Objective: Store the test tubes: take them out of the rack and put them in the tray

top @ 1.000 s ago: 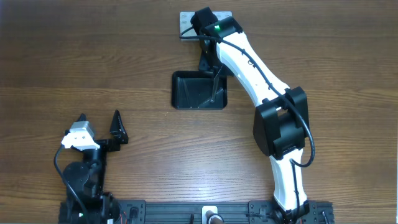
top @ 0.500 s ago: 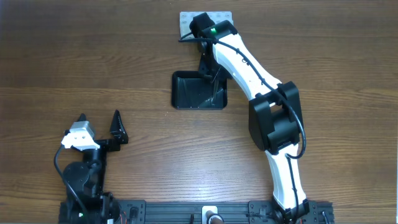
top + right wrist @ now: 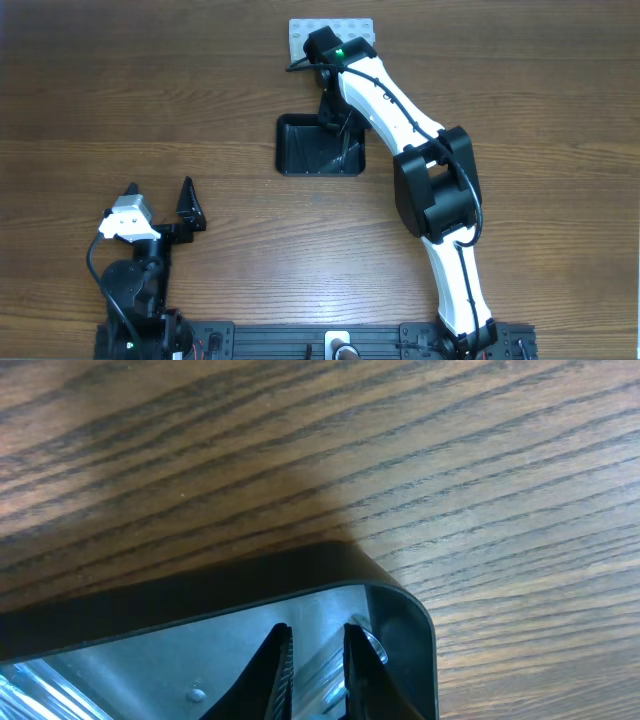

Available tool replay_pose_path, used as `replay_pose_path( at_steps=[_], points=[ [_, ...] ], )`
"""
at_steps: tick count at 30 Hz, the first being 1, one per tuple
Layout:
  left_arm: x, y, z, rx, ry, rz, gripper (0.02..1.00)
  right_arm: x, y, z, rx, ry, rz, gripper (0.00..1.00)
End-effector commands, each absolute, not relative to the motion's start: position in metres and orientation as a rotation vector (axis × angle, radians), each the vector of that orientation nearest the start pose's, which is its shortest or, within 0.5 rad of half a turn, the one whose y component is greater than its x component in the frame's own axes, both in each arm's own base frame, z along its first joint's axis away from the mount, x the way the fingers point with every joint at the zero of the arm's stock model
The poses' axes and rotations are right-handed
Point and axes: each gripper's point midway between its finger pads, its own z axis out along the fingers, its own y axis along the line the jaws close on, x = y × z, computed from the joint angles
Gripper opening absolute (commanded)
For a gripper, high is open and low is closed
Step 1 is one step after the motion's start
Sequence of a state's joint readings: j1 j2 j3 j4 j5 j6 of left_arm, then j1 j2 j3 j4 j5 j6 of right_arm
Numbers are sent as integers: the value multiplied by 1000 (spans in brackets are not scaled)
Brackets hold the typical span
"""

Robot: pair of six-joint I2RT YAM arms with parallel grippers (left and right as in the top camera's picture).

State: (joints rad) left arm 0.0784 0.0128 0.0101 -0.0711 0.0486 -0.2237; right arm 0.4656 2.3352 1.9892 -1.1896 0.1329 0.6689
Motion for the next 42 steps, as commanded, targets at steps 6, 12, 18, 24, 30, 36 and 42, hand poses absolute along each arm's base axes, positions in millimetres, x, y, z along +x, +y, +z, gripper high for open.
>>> replay_pose_path(
  at_steps=[6,12,18,24,30,36,42],
  points=[
    [246,13,156,-207,1636,-132,998,424,184,24,303,3023,-175,264],
    [246,13,156,-207,1636,-132,998,420,191,24,211,3062,-119,562],
    [246,13,156,-207,1636,-132,998,422,195,43,172,3065,-98,715],
    [246,13,156,-207,1636,-132,998,436,201,101,-4,2993,-42,873],
    [246,13,156,-207,1636,-132,996,445,204,166,-137,2871,8,917],
    [246,13,156,-207,1636,-132,998,434,186,206,-150,2827,-52,925],
    [246,13,156,-207,1636,-132,998,410,139,261,-100,2731,-267,969]
  ],
)
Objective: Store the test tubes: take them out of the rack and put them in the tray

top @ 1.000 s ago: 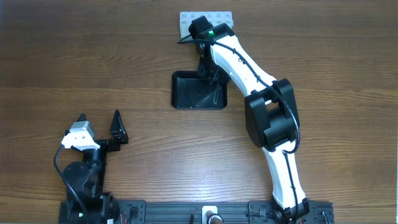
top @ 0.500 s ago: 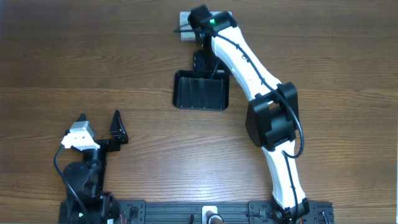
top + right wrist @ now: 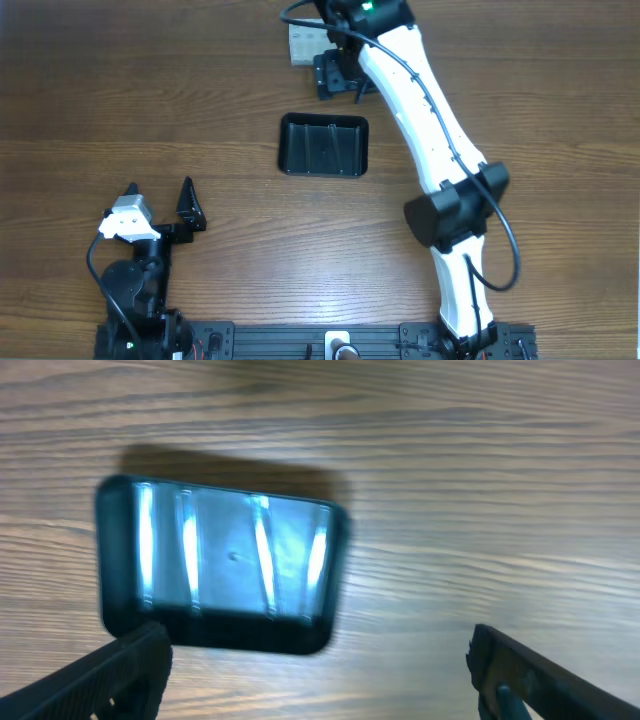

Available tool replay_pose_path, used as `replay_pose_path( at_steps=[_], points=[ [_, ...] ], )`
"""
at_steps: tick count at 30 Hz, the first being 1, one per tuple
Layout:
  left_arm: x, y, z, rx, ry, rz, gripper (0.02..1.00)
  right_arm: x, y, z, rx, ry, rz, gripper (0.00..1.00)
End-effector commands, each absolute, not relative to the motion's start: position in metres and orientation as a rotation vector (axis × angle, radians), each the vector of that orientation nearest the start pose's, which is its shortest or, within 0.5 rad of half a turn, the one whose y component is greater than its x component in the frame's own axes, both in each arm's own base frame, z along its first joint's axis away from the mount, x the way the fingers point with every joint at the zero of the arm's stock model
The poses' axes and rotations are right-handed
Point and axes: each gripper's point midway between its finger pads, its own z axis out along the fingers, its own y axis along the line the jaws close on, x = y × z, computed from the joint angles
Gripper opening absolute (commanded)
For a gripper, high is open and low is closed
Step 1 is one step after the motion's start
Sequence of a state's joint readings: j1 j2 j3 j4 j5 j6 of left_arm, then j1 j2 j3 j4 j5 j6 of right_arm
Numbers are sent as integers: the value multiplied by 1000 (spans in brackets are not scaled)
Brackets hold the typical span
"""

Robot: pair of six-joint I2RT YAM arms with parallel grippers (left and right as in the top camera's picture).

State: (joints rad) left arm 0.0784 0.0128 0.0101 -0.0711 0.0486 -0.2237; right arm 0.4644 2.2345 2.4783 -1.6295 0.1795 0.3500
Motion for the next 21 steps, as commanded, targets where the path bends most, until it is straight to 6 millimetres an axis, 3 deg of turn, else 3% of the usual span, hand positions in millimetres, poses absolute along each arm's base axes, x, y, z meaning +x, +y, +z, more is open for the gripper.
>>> replay_pose_path(
  at_steps=[1,6,10,15,21],
  points=[
    [246,13,156,-207,1636,-132,998,405,131,271,-91,2716,-294,982],
    [246,13,156,-207,1636,-132,998,380,106,310,-60,2653,-282,993],
    [246,13,156,-207,1636,-132,998,350,73,322,-46,2649,-345,991],
    [246,13,156,-207,1636,-132,998,298,29,317,19,2648,-422,993],
    [246,13,156,-207,1636,-132,998,260,-1,295,54,2534,-395,991]
  ],
)
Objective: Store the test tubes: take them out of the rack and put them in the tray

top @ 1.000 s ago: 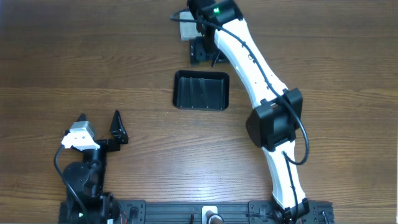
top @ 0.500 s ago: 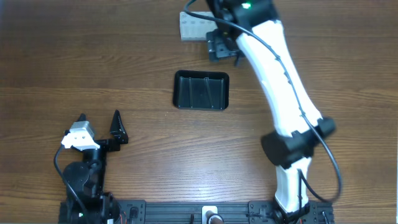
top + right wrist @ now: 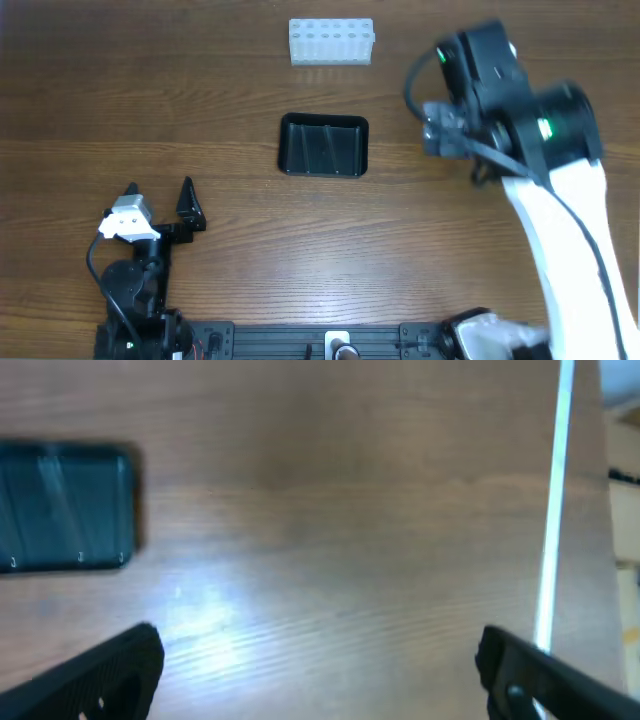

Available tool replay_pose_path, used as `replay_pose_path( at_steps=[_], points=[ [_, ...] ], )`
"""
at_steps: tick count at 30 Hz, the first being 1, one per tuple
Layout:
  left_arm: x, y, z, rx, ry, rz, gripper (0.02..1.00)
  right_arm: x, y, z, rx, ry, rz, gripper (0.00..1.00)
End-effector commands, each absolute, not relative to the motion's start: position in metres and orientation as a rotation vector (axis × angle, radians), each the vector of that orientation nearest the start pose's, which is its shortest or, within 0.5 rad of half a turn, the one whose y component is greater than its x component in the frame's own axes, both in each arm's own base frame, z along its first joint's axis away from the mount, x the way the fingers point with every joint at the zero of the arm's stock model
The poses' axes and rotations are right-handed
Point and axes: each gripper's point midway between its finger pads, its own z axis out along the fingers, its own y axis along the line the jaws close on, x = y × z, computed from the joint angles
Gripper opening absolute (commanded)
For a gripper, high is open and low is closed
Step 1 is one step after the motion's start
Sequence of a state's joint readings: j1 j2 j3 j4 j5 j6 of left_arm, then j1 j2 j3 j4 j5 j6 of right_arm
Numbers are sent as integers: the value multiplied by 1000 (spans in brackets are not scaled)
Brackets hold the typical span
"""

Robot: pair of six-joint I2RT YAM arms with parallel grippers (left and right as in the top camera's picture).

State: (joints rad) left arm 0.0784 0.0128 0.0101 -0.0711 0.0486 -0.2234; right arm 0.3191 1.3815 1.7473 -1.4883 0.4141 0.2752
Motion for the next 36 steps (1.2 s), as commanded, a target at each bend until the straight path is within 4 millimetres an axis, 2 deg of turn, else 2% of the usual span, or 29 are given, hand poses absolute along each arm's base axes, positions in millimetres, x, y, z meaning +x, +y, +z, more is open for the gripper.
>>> replay_pose_path(
  at_steps=[1,3,4,7,10,11,14,16,25,27,34,36],
  points=[
    [246,13,156,-207,1636,-132,998,257,-4,290,46,2519,-396,991],
    [246,13,156,-207,1636,-132,998,251,-7,275,-3,2481,-395,993],
    [246,13,156,-207,1636,-132,998,252,-5,261,-78,2430,-385,993],
    [246,13,156,-207,1636,-132,996,264,13,244,-224,2294,-289,993],
    [246,13,156,-207,1636,-132,998,279,30,245,-326,2134,-229,991],
    [246,13,156,-207,1636,-132,998,291,37,250,-371,2012,-224,991],
    [246,13,156,-207,1636,-132,996,307,42,262,-398,1809,-273,993],
    [246,13,156,-207,1636,-132,998,309,42,258,-416,1753,-299,991],
    [246,13,156,-207,1636,-132,998,296,39,201,-435,1794,-303,991],
    [246,13,156,-207,1636,-132,998,292,38,182,-450,1827,-305,993],
    [246,13,156,-207,1636,-132,998,268,22,94,-491,2008,-339,993],
    [246,13,156,-207,1636,-132,998,259,15,77,-483,2037,-351,991]
  ],
)
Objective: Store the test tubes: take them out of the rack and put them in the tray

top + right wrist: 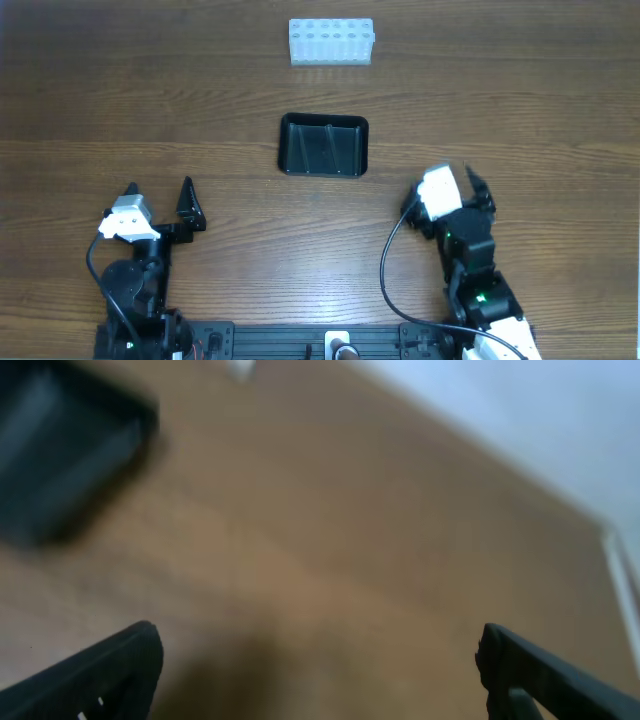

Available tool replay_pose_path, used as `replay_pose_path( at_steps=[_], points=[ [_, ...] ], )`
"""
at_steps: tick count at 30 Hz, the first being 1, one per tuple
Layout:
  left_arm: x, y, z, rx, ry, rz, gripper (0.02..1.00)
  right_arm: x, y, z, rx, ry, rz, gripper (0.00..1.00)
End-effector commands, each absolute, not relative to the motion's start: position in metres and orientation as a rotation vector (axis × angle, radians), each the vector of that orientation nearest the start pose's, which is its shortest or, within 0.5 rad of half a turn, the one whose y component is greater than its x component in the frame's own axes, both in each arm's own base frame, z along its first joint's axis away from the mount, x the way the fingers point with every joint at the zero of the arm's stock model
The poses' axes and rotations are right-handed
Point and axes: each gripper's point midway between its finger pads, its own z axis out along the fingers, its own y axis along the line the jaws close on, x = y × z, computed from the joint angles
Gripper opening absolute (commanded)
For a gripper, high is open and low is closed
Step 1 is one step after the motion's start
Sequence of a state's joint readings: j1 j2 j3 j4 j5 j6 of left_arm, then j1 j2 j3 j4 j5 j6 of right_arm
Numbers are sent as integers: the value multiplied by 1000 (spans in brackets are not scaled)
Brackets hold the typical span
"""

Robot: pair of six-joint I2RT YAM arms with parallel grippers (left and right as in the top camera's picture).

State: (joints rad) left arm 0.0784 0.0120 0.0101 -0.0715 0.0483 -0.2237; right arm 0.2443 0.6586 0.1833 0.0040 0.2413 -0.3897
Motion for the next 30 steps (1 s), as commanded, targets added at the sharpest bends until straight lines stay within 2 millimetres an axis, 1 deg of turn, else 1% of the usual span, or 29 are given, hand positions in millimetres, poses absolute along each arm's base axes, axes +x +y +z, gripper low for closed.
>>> replay_pose_path(
  at_steps=[1,5,6,14,22,24,28,30],
  points=[
    [246,13,156,-207,1636,-132,996,256,12,72,-476,2043,-356,993],
    [246,13,156,-207,1636,-132,996,242,0,58,-444,2072,-380,991],
    [246,13,156,-207,1636,-132,996,242,-2,61,-431,2059,-382,991],
    [246,13,156,-207,1636,-132,998,247,-24,112,-263,1862,-439,993],
    [246,13,156,-207,1636,-132,998,242,-26,160,-193,1658,-444,991],
    [246,13,156,-207,1636,-132,998,242,-27,164,-186,1643,-446,993],
    [246,13,156,-207,1636,-132,996,242,-27,161,-190,1652,-445,991],
    [246,13,156,-207,1636,-132,998,243,-20,160,-206,1651,-393,991]
  ],
)
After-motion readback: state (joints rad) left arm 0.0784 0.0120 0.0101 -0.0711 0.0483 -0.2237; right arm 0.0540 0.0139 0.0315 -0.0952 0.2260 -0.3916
